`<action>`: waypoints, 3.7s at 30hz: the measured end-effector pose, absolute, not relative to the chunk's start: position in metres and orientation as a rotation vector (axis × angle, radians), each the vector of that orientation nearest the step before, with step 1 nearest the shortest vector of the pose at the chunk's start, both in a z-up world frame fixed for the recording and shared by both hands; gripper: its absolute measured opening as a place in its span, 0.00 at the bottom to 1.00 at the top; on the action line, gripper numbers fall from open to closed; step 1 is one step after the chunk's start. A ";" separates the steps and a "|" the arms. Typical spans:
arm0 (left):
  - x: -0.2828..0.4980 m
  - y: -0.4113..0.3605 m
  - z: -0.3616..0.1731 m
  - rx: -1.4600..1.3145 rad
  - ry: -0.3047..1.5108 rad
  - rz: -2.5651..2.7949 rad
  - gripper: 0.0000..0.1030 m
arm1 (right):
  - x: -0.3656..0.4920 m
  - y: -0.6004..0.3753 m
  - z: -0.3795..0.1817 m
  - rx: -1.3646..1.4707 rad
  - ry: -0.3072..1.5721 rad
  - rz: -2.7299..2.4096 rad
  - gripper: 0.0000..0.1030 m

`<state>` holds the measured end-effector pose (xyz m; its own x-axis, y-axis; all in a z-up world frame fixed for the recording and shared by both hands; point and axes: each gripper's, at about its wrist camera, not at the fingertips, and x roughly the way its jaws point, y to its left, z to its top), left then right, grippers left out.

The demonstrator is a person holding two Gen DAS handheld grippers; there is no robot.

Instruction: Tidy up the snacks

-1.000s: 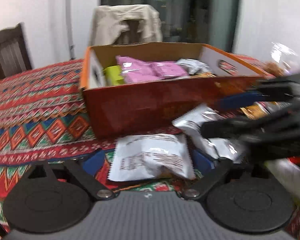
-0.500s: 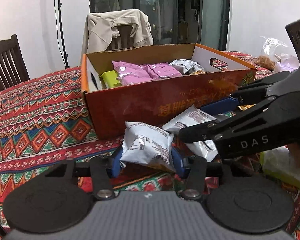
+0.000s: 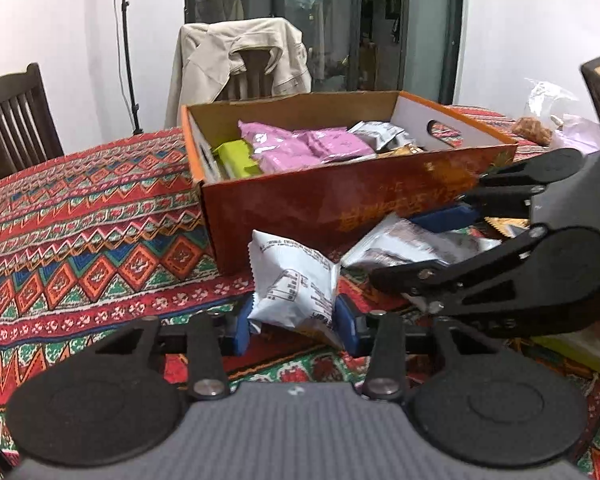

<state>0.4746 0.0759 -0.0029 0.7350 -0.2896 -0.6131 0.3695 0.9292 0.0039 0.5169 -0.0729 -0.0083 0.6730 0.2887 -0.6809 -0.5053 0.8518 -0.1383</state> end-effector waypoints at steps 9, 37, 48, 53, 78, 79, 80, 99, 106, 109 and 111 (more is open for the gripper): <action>0.469 0.071 0.001 0.092 0.654 -0.394 0.11 | 0.500 -0.073 0.006 -0.358 0.674 0.454 0.38; 0.159 0.025 0.066 -0.107 0.523 -0.215 0.11 | 0.194 -0.245 0.064 -0.012 0.460 0.382 0.38; 0.139 0.001 0.069 -0.068 0.519 -0.257 0.11 | 0.157 -0.265 0.045 0.032 0.469 0.363 0.38; 0.157 -0.003 0.071 -0.067 0.530 -0.267 0.11 | 0.168 -0.267 0.041 0.061 0.482 0.375 0.38; 0.530 -0.041 0.079 -0.249 0.652 -0.433 0.11 | 0.547 -0.275 0.088 0.110 0.523 0.404 0.39; 0.541 -0.043 0.072 -0.264 0.672 -0.433 0.11 | 0.562 -0.270 0.082 0.093 0.542 0.394 0.39; 0.551 -0.044 0.065 -0.279 0.694 -0.431 0.11 | 0.579 -0.267 0.074 0.076 0.566 0.378 0.39; 0.556 -0.041 0.067 -0.238 0.729 -0.378 0.48 | 0.611 -0.253 0.054 -0.060 0.560 0.301 0.53; 0.474 -0.026 0.114 -0.126 0.620 -0.366 0.65 | 0.529 -0.276 0.117 -0.106 0.483 0.328 0.70; 0.423 -0.017 0.126 -0.071 0.576 -0.330 0.72 | 0.477 -0.284 0.138 -0.159 0.457 0.338 0.72; 0.388 -0.012 0.130 -0.035 0.556 -0.303 0.74 | 0.438 -0.289 0.148 -0.185 0.432 0.329 0.77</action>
